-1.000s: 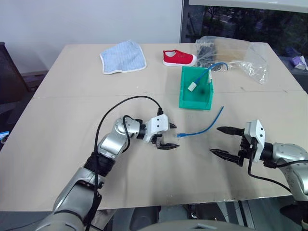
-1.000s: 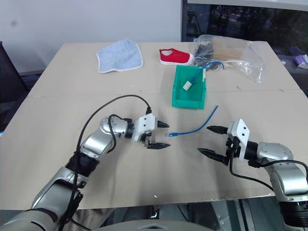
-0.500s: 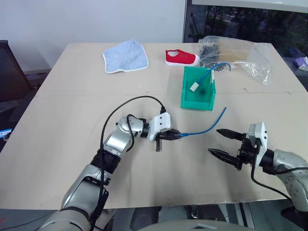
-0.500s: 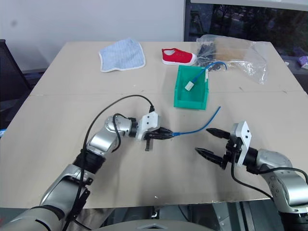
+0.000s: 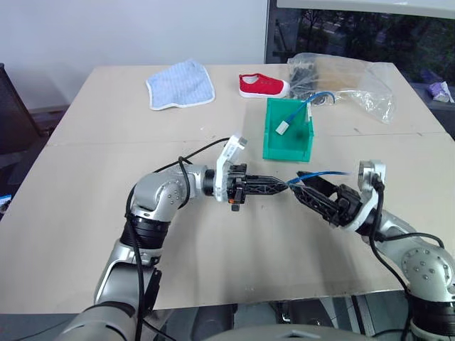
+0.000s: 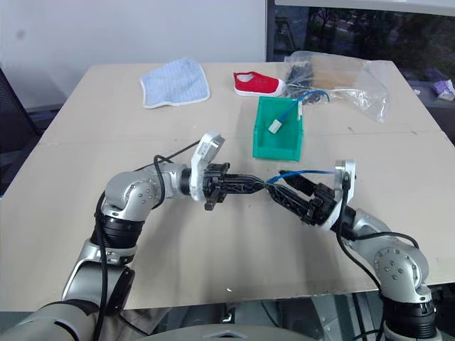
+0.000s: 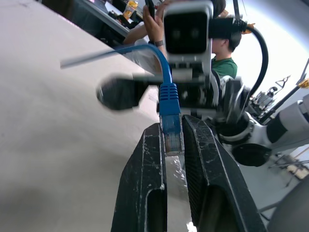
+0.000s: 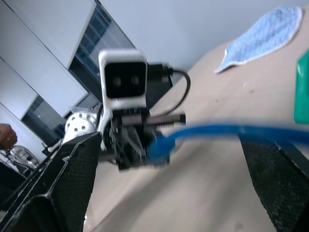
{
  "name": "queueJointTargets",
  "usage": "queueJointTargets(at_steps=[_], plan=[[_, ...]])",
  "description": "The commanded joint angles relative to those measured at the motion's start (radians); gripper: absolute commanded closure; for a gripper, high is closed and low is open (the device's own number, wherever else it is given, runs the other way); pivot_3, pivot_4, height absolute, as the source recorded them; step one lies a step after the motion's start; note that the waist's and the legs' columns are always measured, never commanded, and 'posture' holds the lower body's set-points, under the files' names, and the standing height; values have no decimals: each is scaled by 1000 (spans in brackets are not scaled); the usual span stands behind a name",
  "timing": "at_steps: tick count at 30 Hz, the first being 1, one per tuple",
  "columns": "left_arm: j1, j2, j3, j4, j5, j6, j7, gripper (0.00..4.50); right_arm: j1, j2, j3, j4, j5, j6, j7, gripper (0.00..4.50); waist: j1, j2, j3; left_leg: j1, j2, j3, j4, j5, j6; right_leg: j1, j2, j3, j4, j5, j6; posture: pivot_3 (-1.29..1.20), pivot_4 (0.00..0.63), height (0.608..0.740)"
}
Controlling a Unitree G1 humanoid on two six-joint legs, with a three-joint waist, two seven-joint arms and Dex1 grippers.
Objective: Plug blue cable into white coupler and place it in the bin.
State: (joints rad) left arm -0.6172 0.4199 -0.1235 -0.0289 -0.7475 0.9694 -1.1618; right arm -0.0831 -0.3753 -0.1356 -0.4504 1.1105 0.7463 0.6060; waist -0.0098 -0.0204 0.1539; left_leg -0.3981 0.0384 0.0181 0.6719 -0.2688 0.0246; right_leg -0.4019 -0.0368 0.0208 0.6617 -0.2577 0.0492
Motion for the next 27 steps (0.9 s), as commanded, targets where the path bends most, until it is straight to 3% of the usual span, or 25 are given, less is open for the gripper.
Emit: queueJointTargets(at_steps=[1, 3, 5, 6, 7, 10, 11, 15, 17, 18, 23, 27], plan=[[-8, -8, 15, -18, -12, -16, 11, 4477, -25, 4, 13, -6, 22, 9, 0, 259, -1, 0, 0, 0, 0, 1, 0, 0, 0, 0, 0, 1, -1, 0, 0, 0, 150, 740], [-7, -9, 13, -14, -8, -23, 13, 4500, -33, 7, 20, -3, 22, 13, 0, 758, -1, 0, 0, 0, 0, 1, 0, 0, 0, 0, 0, 1, -1, 0, 0, 0, 150, 740], [-7, -15, 15, -13, -10, -24, 21, 4500, -36, 0, 27, -4, 23, 23, 7, 1714, -1, 0, 0, 0, 0, 0, -1, 0, 0, 0, 0, 1, -1, 0, 0, 0, 150, 740], [-8, -18, 17, -13, -13, -24, 24, 4500, -37, -3, 30, -4, 22, 26, 9, 2488, -1, 0, 0, 0, 0, 0, -1, 0, 0, 0, 0, 0, -1, 0, 0, 0, 150, 740], [-8, -20, 19, -12, -15, -25, 27, 4500, -37, -4, 32, -4, 20, 28, 10, 2637, -1, 0, 0, 0, 0, 0, -1, 0, 0, 0, 0, 0, 0, 0, 0, 0, 150, 740], [-6, -18, 14, -13, -15, -26, 26, 4500, -44, 6, 24, 1, 34, 24, 3, 4200, -2, 0, 0, 0, 0, 0, -1, 0, 0, 0, 0, 0, 0, 0, 0, 0, 150, 740], [-4, -17, 13, -14, -15, -26, 25, 4500, -47, 7, 20, 2, 39, 24, 1, 4468, -2, 0, 0, 0, 0, 0, -1, 0, 0, 0, 0, 1, 0, 0, 0, 0, 150, 740], [11, -11, 2, -22, 9, -61, 25, 4500, -52, 5, 23, 5, 37, 26, 4, 4468, -2, 0, 0, 0, 0, 1, -1, 0, 0, 0, 0, 1, 0, 0, 0, 0, 150, 740], [22, 3, -11, -38, 15, -78, 5, 3378, -53, 7, 24, 7, 37, 27, 5, 4500, -2, 0, 0, 0, 0, 1, -1, 0, 0, 0, 0, 1, 0, 0, 0, 0, 150, 740], [29, 12, -15, -52, 12, -77, -6, 3108, -56, 11, 23, 10, 35, 24, 2, 4500, -2, 0, 0, 0, 0, 1, -1, 0, 0, 0, 0, 1, -1, 0, 0, 0, 150, 740], [86, 34, 20, -153, -14, -76, 38, 782, -69, 18, 19, 36, 26, 14, 4, 4500, -3, 0, 0, 0, 0, 1, -1, 0, 0, -1, 0, 1, -1, 0, 0, 0, 150, 740], [230, 58, 116, -392, -58, -103, 139, 782, -79, 23, -3, 73, 1, -13, -3, 4500, -8, 0, 0, 0, 1, 2, -2, 0, 0, -1, 0, 3, -1, 0, 0, 0, 150, 740]])
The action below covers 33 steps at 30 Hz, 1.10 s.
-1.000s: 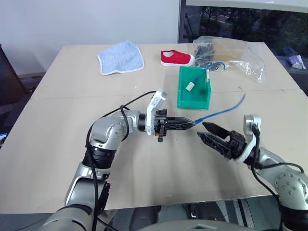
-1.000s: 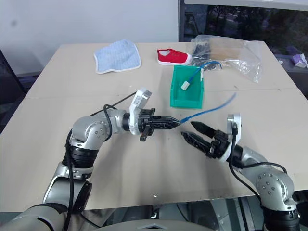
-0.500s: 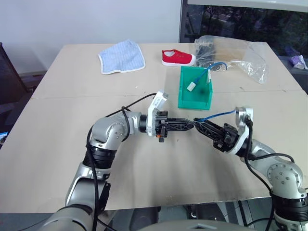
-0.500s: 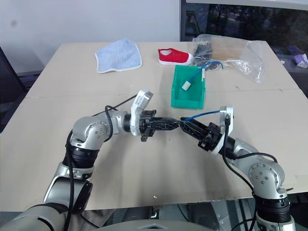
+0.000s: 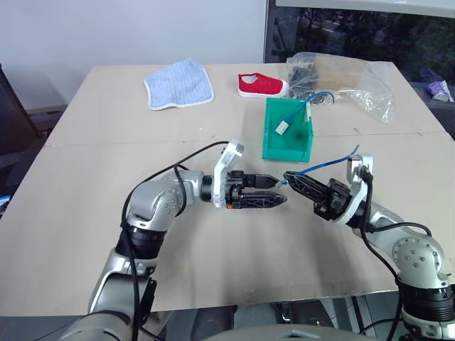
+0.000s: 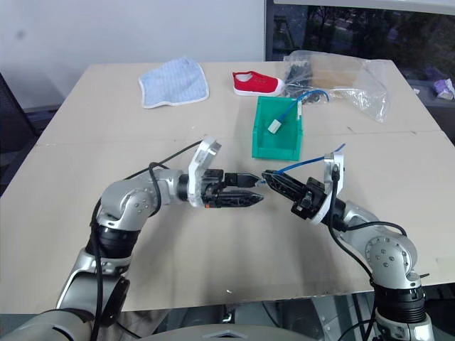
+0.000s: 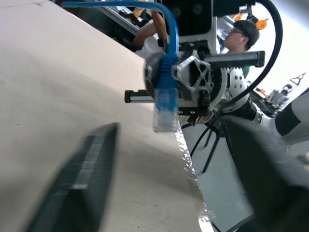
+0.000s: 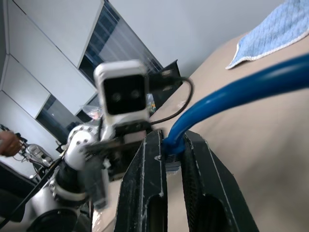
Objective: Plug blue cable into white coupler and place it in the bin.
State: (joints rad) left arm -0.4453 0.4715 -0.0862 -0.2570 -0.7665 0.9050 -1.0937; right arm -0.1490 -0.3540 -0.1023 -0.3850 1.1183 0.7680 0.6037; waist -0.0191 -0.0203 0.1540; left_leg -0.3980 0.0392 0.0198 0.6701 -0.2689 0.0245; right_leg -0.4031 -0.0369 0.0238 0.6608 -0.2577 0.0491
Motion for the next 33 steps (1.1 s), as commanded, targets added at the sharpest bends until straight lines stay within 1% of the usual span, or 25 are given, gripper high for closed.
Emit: queueJointTargets(at_steps=[1, 4, 6, 8, 10, 13, 15, 18, 21, 23, 33], plan=[[83, 2, 99, -202, -35, -52, 113, 782, -14, 2, -42, 14, -11, -41, 0, 4500, 4, 0, 0, 0, 0, 0, 0, 0, 0, 0, 0, 1, 0, 0, 0, 0, 150, 740], [197, -8, 139, -331, 108, -181, 276, 782, -11, -4, -58, 35, -44, -69, 8, 4500, 10, 0, 0, 0, 0, -1, 0, 0, 0, 0, -1, 0, 0, 0, 0, 0, 150, 740], [277, -42, 185, -397, 213, -260, 424, 782, -5, -17, -70, 42, -48, -70, 21, 4500, 10, 0, 0, 1, 0, 0, 0, 0, 0, 0, -1, 2, 0, 0, 0, 0, 150, 740], [404, -60, 231, -475, 326, -338, 537, 782, -2, -30, -81, 58, -57, -76, 34, 4500, 8, 0, 0, 0, -1, 0, 0, 0, 0, 0, -2, 2, 0, 0, 0, 0, 150, 740], [530, -105, 259, -534, 417, -398, 641, 782, -5, -39, -85, 83, -71, -82, 49, 4500, 2, 0, 0, 1, 0, 2, 0, 0, 0, 0, -2, 5, -1, 0, 0, 0, 150, 740], [680, -176, 271, -537, 549, -468, 787, 782, -19, -39, -76, 111, -96, -91, 66, 4500, 7, 0, 0, 1, 0, 2, 0, 0, 0, 0, -3, 4, -1, 0, 0, 0, 150, 740], [734, -225, 274, -509, 612, -475, 875, 782, -29, -33, -66, 121, -111, -95, 71, 4500, 11, -1, 0, 1, 0, 2, 0, 0, 0, 0, -3, 5, -1, 0, 0, 0, 150, 740], [739, -287, 246, -477, 668, -451, 967, 782, -37, -27, -64, 127, -122, -93, 77, 4500, 15, -1, 0, 1, -1, 1, 0, 0, 0, 0, -3, 3, 0, 0, 0, 0, 150, 740], [720, -320, 193, -438, 707, -455, 1003, 782, -39, -23, -64, 130, -135, -93, 82, 4500, 14, -1, 0, 1, -2, 1, 1, 0, 0, 1, -3, 4, -1, 0, 0, 0, 150, 740], [708, -340, 183, -406, 711, -454, 1022, 782, -37, -21, -63, 127, -144, -93, 82, 4500, 11, -1, 0, 1, -2, 2, 1, 0, 0, 1, -3, 5, -1, 0, 0, 0, 150, 740], [601, -371, 199, -191, 772, -531, 1110, 782, -18, -21, -79, 102, -160, -91, 67, 4500, 8, -1, 0, 1, -1, 0, -1, 0, 0, 1, 0, 3, -1, 0, 0, 0, 150, 740]])
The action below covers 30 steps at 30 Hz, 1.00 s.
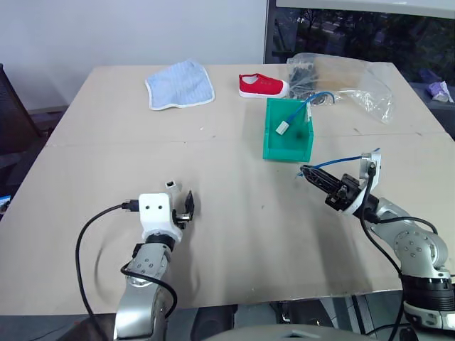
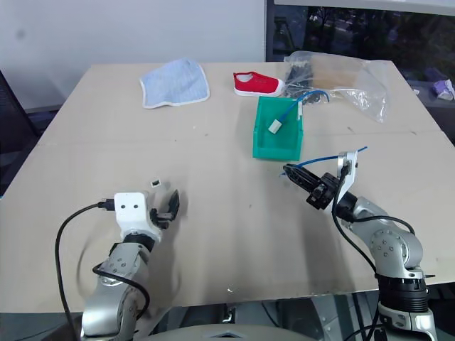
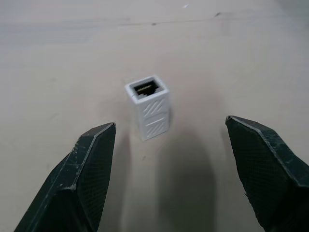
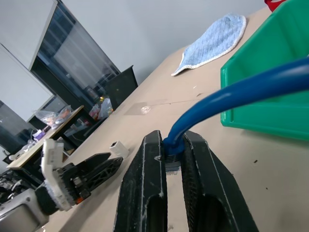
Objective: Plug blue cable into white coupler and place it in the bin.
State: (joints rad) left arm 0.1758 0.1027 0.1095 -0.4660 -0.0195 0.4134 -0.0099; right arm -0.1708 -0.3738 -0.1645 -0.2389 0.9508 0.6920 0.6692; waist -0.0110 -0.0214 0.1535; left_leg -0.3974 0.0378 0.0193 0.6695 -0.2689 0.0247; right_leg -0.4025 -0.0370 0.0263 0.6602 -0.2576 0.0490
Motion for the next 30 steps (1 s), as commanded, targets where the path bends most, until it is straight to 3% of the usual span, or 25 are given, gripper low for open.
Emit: queueJointTargets(at_steps=[1, 8, 12, 18, 30], plan=[[-31, -2, -5, 30, 30, -47, 26, 782, 5, 0, -17, -46, 7, -16, 0, 4500, 0, 0, 0, 0, 0, 0, 0, 0, 0, 0, 0, 0, 0, 0, 0, 0, 150, 740], [-70, -4, -11, 76, 45, -61, 26, 782, 15, 2, -20, -60, 3, -19, -9, 4500, 0, 0, 0, 0, 0, 1, 0, 0, 0, 0, -1, 1, 0, 0, 0, 0, 150, 740], [-77, 42, 3, 80, 12, -82, -46, 782, 15, 6, -19, -63, 3, -18, -16, 4500, 0, 0, 0, 0, 0, 0, 0, 0, 0, 0, -1, 0, 0, 0, 0, 0, 150, 740], [-117, 177, 66, 170, -85, -115, -227, 782, 0, 5, -16, -49, -4, -17, -14, 4500, 0, 0, 0, 0, 1, 0, 0, 0, 0, 0, 0, 0, 0, 0, 0, 0, 150, 740], [-209, 453, 55, 537, -197, -306, -696, 782, -5, 7, -14, -49, -14, -16, -17, 4500, -1, 0, 0, 0, 1, 1, 0, 0, 0, 0, -1, 0, 0, 0, 0, 0, 150, 740]])
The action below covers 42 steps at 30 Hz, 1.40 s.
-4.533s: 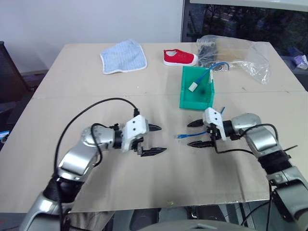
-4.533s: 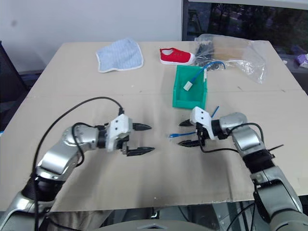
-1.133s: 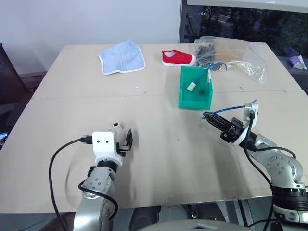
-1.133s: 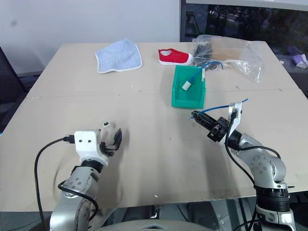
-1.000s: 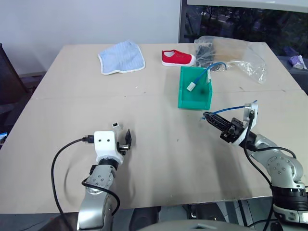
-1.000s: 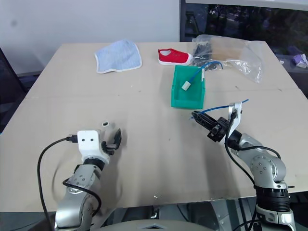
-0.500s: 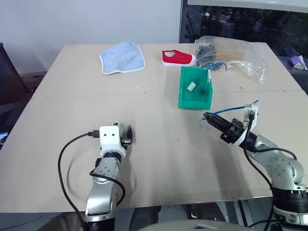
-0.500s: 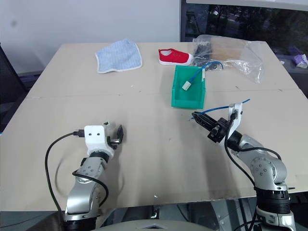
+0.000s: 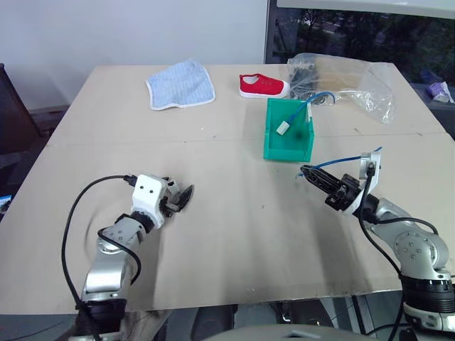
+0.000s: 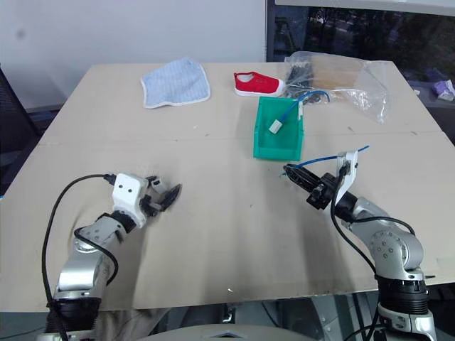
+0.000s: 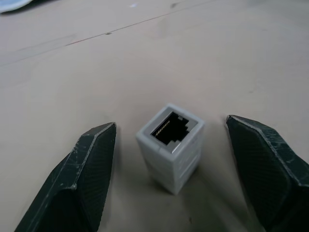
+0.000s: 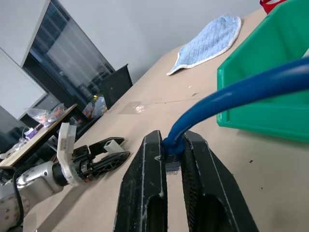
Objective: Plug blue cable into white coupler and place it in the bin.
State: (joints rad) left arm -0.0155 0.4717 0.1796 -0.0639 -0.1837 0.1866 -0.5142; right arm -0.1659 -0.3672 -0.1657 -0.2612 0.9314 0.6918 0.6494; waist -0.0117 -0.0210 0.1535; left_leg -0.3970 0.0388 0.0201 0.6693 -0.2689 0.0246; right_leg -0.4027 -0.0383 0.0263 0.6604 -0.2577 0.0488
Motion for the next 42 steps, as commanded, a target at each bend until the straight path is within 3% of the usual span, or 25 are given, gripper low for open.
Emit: queueJointTargets(at_steps=[1, 7, 14, 18, 23, 31, 34, 39, 42], plan=[[-24, 100, -20, 167, -35, -98, -227, 782, -10, 2, -12, -27, 4, -17, 2, 4500, -1, 0, 0, 0, 0, 0, 0, 0, 0, 0, 0, 0, 0, 0, 0, 0, 150, 740], [-45, 123, -44, 268, -21, -211, -300, 782, -3, 1, -18, -37, 2, -19, -2, 4500, -5, 1, -1, 1, 1, 1, -1, 0, 0, 0, 0, 1, 0, 0, 0, 0, 150, 740], [34, -4, 14, 143, 21, -204, -35, 782, 12, -2, -29, -47, 3, -20, -8, 4500, -2, 3, -2, 1, 0, 2, -2, 0, 0, 0, -4, 0, 0, 0, 1, 0, 150, 740], [113, -107, 39, -9, 40, -107, 148, 782, 16, 0, -27, -50, 2, -20, -10, 4500, -5, 3, -2, 1, 0, 3, -2, 0, 0, 0, -8, 0, 0, 0, 1, 0, 150, 740], [160, -194, 8, -134, 58, -1, 254, 782, -2, 0, -16, -37, 0, -16, -6, 4500, -3, 3, -2, 1, -1, 2, -2, 0, 0, 0, -7, -1, 0, 0, 1, 0, 150, 740], [170, -289, -25, -174, 79, 55, 348, 782, -16, 2, -11, -28, -9, -16, 2, 4500, 2, 4, -3, 0, -3, 3, -2, 0, 0, 0, -8, -1, -1, 0, 1, 0, 150, 740], [179, -298, -30, -174, 84, 49, 351, 1528, -10, 4, -10, -35, -10, -16, -1, 4500, 2, 4, -3, -1, -3, 3, -2, 0, 0, 0, -8, -1, -2, 0, 1, 0, 150, 740], [176, -295, -29, -157, 88, 38, 345, 3900, -1, 6, -12, -45, -10, -14, -5, 4500, 1, 4, -3, -1, -3, 3, -2, 0, 0, 0, -8, -1, -2, 0, 1, 0, 150, 740], [166, -289, -30, -147, 90, 35, 342, 4056, 3, 6, -12, -49, -10, -14, -6, 4500, 2, 4, -3, -1, -4, 3, -2, 0, 0, 0, -8, -1, -2, 0, 1, 0, 150, 740]])
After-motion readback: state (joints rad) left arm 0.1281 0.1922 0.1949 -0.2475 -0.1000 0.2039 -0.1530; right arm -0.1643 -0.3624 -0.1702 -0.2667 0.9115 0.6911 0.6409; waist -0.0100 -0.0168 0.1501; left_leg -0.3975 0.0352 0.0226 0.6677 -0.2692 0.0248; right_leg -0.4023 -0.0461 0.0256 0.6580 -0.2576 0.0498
